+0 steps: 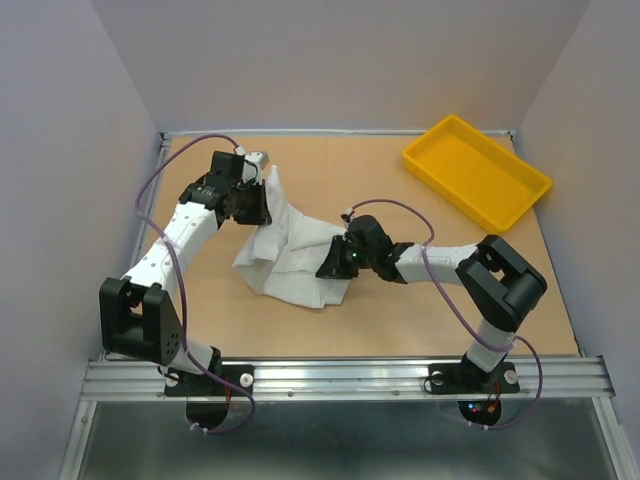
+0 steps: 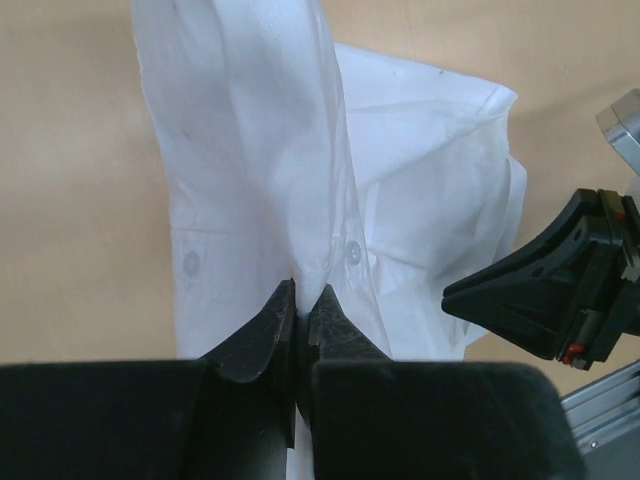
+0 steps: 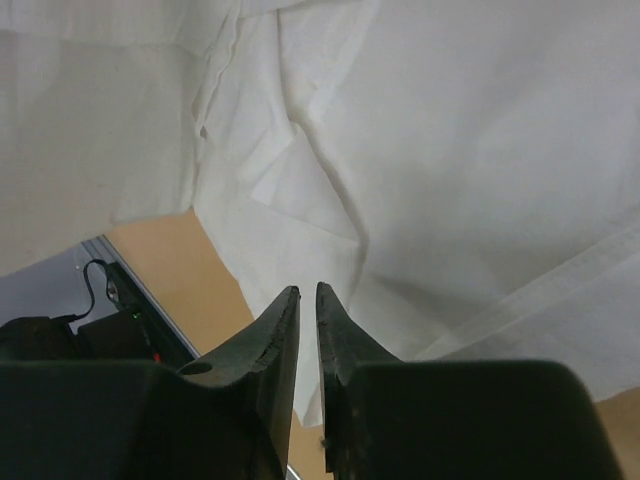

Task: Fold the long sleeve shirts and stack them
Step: Fold the shirt

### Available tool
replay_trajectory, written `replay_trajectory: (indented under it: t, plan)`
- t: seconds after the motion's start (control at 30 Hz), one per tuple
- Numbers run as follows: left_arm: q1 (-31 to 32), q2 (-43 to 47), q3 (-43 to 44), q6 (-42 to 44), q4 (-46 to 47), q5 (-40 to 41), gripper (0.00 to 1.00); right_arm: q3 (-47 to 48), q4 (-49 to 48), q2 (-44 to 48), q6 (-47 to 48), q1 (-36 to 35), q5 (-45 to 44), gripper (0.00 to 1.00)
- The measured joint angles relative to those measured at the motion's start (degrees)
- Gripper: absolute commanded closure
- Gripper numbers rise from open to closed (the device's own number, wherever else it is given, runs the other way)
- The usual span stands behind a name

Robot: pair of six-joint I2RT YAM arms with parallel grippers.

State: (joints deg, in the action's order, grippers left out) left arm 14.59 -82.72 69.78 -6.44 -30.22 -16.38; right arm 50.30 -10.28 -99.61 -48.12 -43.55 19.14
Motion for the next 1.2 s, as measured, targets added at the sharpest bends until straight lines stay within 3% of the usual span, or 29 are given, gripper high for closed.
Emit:
replay_trajectory:
  t: [0.47, 0.97, 1.1, 1.2]
  plan:
    - [9.9, -4.1, 0.0, 3.2, -0.2, 0.4, 1.00, -6.3, -9.4, -3.5, -6.3, 0.1, -0.7, 0.87]
    - [20.4, -8.6, 0.0, 2.9, 0.1, 4.4, 1.00, -7.3, -11.3, -3.6, -8.1, 0.6, -0.9, 0.87]
    - [23.5, -11.1, 0.0, 1.7, 0.8, 6.1, 0.95, -7.3, -11.2, -3.6, -8.3, 0.7, -0.9, 0.84]
    - [25.3, -12.1, 0.0, 1.1, 0.9, 7.2, 0.89, -7.3, -11.3, -3.6, -8.5, 0.7, -1.1, 0.74]
